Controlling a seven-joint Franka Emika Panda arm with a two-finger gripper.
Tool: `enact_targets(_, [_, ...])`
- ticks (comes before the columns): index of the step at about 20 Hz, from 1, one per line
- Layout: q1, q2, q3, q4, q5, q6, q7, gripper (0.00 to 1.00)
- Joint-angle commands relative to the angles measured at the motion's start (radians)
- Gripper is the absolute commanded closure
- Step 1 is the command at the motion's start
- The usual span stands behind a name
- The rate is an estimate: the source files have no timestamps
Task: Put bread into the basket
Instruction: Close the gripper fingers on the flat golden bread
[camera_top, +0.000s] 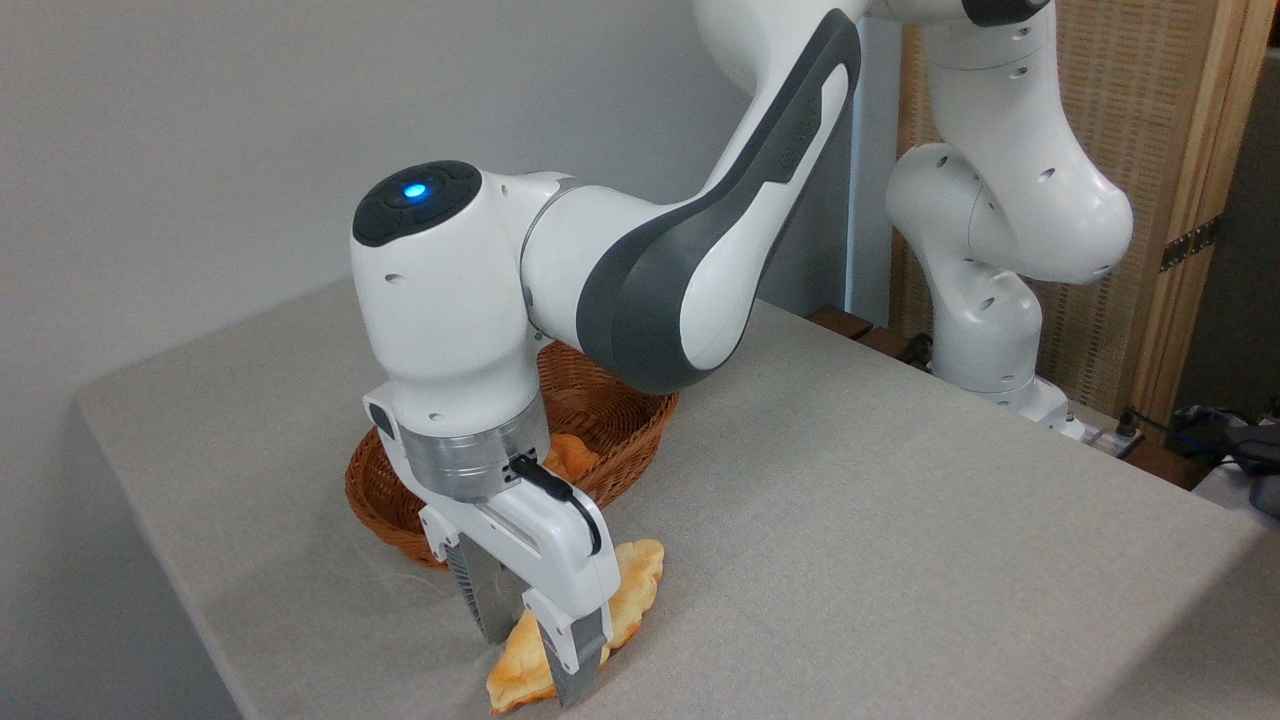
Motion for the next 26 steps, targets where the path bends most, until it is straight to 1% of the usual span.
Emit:
enact_targets(1, [-0.003, -0.005, 0.002, -0.007, -0.009, 0.022, 0.018, 0.65])
enact_targets(11, [-0.001, -0.005, 0.002, -0.005, -0.007, 0.019, 0.021, 0.63])
enact_targets(15, [0.000, -0.016, 0.007, 0.002, -0.007, 0.019, 0.030, 0.61])
enact_targets(20, [0.002, -0.050, 0.015, 0.024, -0.007, 0.015, 0.052, 0.60])
enact_targets(22, [0.002, -0.066, 0.015, 0.033, -0.015, 0.012, 0.073, 0.60])
enact_targets(24, [0.002, -0.088, 0.015, 0.033, -0.021, 0.010, 0.073, 0.60])
enact_targets(26, [0.000, -0.108, 0.013, 0.033, -0.043, 0.007, 0.073, 0.60])
